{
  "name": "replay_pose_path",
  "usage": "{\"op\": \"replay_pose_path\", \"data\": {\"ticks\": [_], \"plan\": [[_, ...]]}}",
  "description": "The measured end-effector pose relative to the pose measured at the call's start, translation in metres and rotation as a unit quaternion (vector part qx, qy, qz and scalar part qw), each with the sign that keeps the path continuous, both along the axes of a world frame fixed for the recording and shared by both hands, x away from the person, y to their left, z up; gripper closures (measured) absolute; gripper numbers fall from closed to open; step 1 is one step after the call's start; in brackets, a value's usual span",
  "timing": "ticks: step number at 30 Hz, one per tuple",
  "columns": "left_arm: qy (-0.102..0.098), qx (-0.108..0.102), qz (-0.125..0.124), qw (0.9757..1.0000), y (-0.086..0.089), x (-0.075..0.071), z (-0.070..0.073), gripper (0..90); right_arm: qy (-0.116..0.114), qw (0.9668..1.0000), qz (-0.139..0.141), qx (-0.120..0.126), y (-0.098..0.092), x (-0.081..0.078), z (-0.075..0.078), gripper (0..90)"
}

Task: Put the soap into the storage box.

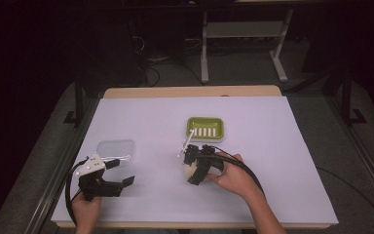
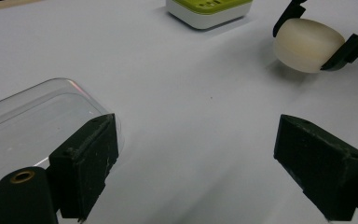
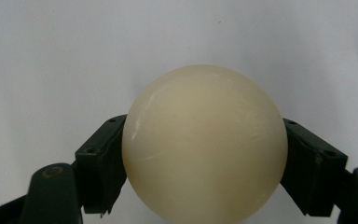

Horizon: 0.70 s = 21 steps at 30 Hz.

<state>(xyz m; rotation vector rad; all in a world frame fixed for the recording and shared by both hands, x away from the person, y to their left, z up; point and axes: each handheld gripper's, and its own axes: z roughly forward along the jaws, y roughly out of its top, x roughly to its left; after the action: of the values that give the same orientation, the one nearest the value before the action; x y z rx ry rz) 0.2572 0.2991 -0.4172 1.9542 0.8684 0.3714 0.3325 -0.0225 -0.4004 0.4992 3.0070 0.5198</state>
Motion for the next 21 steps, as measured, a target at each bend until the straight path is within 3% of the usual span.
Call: {"op": "replay_pose_path", "data": {"ticks": [21], "plan": [[-0.002, -0.002, -0.001, 1.0, 0.0, 0.001, 0.0, 12.8, 0.003, 0.9997, -0.021, 0.008, -0.014, 0.023, 0.023, 23.1]]}}
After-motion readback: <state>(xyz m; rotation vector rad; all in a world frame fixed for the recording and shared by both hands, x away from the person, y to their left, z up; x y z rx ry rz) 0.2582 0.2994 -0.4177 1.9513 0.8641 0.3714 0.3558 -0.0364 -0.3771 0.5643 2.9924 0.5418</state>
